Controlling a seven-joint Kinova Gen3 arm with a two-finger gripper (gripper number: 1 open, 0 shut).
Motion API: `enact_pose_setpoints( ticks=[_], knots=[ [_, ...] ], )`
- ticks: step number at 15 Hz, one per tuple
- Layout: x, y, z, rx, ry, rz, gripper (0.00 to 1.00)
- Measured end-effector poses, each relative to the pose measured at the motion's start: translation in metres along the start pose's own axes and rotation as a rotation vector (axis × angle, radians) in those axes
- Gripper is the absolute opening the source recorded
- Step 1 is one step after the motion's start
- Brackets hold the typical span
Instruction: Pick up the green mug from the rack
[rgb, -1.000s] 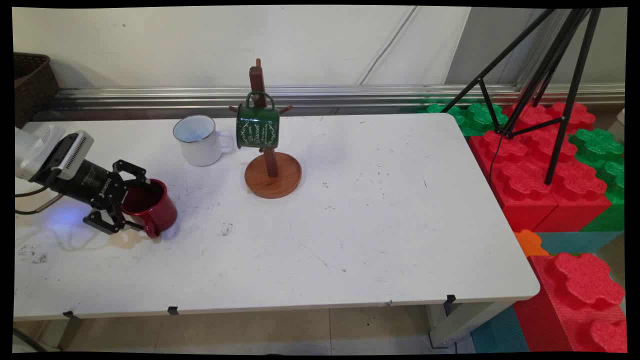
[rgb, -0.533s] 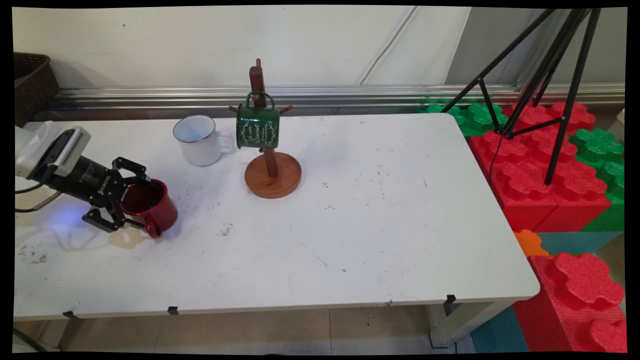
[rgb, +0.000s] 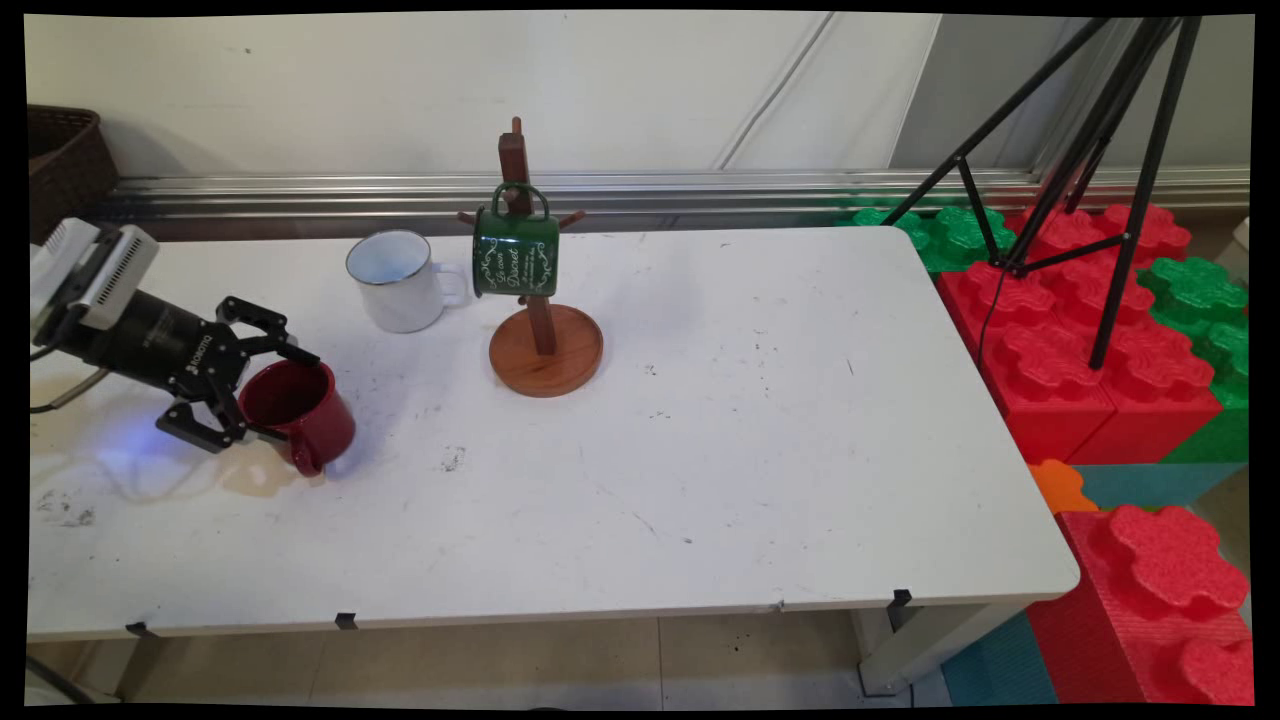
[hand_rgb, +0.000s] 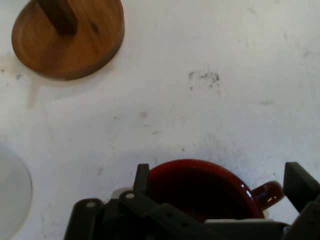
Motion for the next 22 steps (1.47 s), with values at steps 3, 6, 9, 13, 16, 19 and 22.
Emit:
enact_pose_setpoints(
  ticks=[3, 6, 9, 13, 16, 19, 22],
  knots=[
    [0.003, 0.001, -0.011, 0.004, 0.018, -0.002, 1.0],
    [0.005, 0.002, -0.02, 0.008, 0.035, -0.013, 1.0],
    [0.007, 0.002, -0.031, 0.012, 0.06, -0.029, 1.0],
    [0.016, 0.001, -0.046, 0.015, 0.122, -0.063, 1.0],
    [0.024, -0.001, -0.055, 0.016, 0.178, -0.096, 1.0],
    [0.032, -0.003, -0.061, 0.014, 0.227, -0.128, 1.0],
    [0.036, -0.004, -0.065, 0.011, 0.257, -0.149, 1.0]
  ],
)
